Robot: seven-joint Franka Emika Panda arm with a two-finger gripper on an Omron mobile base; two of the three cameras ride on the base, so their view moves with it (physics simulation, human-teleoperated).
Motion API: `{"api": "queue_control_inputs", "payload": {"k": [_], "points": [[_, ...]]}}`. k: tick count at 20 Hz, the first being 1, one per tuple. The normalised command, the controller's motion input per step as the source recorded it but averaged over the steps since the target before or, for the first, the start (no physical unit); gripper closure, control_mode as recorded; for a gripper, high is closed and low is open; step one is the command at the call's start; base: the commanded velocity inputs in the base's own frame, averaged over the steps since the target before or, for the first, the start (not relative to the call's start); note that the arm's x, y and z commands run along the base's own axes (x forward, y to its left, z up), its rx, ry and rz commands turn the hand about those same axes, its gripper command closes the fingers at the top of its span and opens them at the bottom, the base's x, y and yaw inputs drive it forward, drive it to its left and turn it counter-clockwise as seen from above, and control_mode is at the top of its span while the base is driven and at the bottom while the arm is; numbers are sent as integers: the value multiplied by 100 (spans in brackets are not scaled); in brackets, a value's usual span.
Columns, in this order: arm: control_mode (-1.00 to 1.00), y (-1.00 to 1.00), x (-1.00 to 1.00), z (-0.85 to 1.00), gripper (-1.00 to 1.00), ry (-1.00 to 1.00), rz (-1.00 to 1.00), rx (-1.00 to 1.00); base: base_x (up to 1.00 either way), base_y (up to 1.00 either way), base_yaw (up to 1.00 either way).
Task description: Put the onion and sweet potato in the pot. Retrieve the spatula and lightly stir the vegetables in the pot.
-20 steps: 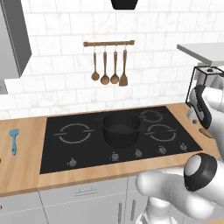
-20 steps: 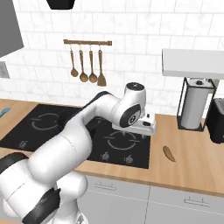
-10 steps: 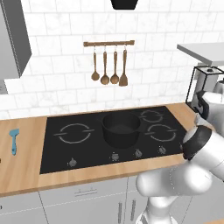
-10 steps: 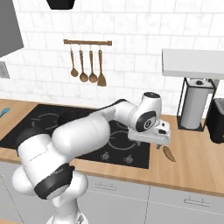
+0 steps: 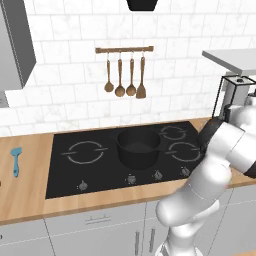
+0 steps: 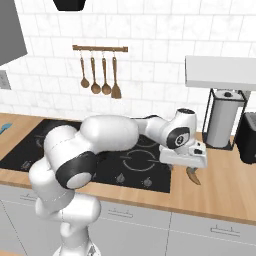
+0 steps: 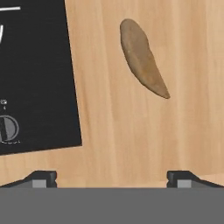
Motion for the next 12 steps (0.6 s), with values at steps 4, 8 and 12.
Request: {"api": "queue_control_inputs", "payload": {"k": [4, 8, 12], "points": [[-100, -10, 52, -29, -100, 9, 0, 0, 0, 0, 0], [-100, -21, 37, -25, -100, 9, 0, 0, 0, 0, 0], [-100, -23, 25, -25, -100, 6, 1, 0, 0, 0, 0]]}}
